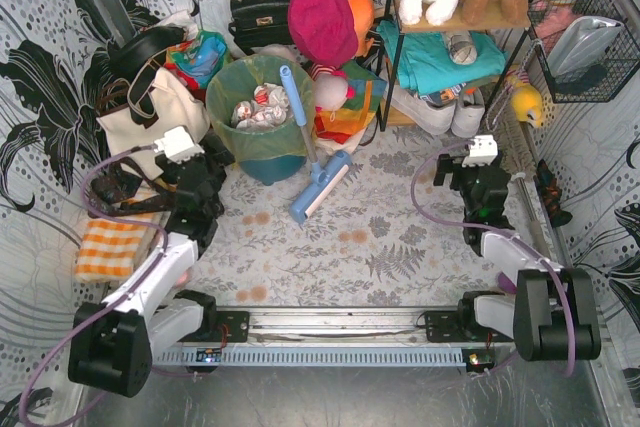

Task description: Tie the trash bag

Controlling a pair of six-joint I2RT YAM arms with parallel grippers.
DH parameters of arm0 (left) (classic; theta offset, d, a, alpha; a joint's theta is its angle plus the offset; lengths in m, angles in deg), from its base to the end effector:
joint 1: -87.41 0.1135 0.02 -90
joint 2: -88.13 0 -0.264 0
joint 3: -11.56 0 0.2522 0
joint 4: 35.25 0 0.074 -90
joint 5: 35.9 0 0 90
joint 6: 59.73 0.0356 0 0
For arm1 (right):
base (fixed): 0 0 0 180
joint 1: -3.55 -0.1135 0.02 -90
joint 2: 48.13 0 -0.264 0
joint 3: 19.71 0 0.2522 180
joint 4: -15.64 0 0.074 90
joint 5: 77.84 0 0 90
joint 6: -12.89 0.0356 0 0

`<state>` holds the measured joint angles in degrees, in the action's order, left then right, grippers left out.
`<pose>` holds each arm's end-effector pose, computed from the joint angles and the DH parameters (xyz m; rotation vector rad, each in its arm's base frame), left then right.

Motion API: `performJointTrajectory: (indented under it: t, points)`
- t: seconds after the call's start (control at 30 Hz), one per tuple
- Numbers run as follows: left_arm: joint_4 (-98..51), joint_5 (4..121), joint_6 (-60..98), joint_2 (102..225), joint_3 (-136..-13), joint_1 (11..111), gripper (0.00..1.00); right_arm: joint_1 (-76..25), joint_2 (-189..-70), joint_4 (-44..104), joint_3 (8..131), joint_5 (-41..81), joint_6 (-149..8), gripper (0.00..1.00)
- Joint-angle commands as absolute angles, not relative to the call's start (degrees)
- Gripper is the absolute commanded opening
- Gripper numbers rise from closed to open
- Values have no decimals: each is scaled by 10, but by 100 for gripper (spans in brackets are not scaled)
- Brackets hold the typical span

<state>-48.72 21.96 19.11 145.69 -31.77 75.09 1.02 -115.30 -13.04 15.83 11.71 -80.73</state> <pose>0.2258 -0.0299 0.2729 -0.4175 1.5273 0.1237 0.2415 0.0104 0.2189 -0.0810 1.6203 -0.0210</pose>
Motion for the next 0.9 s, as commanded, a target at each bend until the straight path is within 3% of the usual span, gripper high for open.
performJointTrajectory:
  t: [0.0, 0.13, 0.3, 0.53, 0.87]
  points:
    - [-316, 200, 148, 1437, -402, 748, 98, 13, -1124, -34, 217, 247, -767, 97]
    - [-214, 229, 130, 1421, -468, 748, 98, 13, -1122, -6, 267, 400, -738, 99]
    - [-140, 284, 131, 1410, -507, 742, 98, -9, -1130, -51, 300, 504, -659, 94]
    - [-98, 298, 193, 1385, -522, 742, 98, -126, -1158, -22, 352, 477, -700, 94]
    - [-106, 257, 200, 1321, -491, 742, 98, -241, -1254, -53, 444, 415, -691, 86]
